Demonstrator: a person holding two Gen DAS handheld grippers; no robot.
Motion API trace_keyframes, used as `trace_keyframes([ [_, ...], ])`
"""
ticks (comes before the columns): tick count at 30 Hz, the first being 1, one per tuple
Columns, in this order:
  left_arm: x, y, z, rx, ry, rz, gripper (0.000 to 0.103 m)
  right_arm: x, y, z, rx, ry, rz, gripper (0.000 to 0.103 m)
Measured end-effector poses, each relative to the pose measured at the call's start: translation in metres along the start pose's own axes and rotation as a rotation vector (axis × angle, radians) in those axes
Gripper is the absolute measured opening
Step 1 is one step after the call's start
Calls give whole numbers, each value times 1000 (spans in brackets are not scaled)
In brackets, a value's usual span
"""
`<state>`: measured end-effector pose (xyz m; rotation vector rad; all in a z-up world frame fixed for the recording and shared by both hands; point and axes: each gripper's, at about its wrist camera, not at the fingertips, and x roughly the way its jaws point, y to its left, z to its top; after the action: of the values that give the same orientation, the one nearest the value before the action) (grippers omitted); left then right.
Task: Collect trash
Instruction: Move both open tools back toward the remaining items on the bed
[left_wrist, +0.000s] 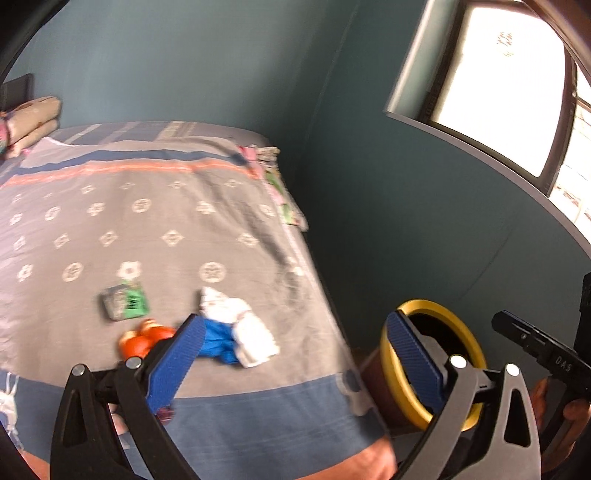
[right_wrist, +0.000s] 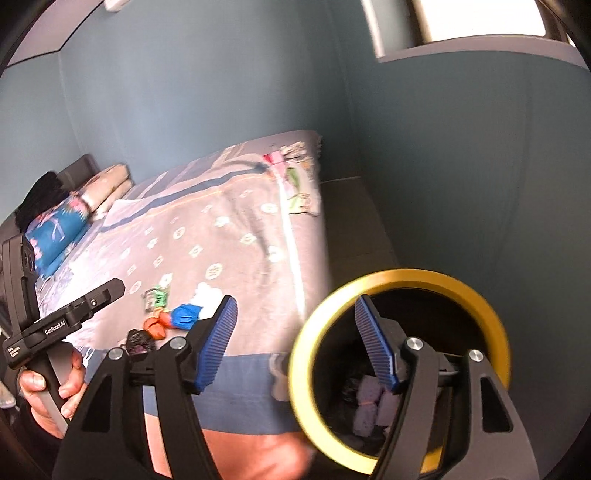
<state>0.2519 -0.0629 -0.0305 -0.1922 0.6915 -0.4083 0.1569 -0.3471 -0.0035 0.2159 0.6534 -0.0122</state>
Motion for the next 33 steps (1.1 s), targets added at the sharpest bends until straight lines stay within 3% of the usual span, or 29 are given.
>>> trace_keyframes([
  [15, -37, 133, -18, -170, 2, 188, 95, 70, 109, 1, -147, 109, 61, 64],
  [23, -34, 170, -41, -203, 59, 253, 95, 124, 143, 0, -173, 170, 82, 64],
  [33, -11, 190, -75, -220, 145, 295, 95, 200, 164, -8, -175, 248, 72, 64],
])
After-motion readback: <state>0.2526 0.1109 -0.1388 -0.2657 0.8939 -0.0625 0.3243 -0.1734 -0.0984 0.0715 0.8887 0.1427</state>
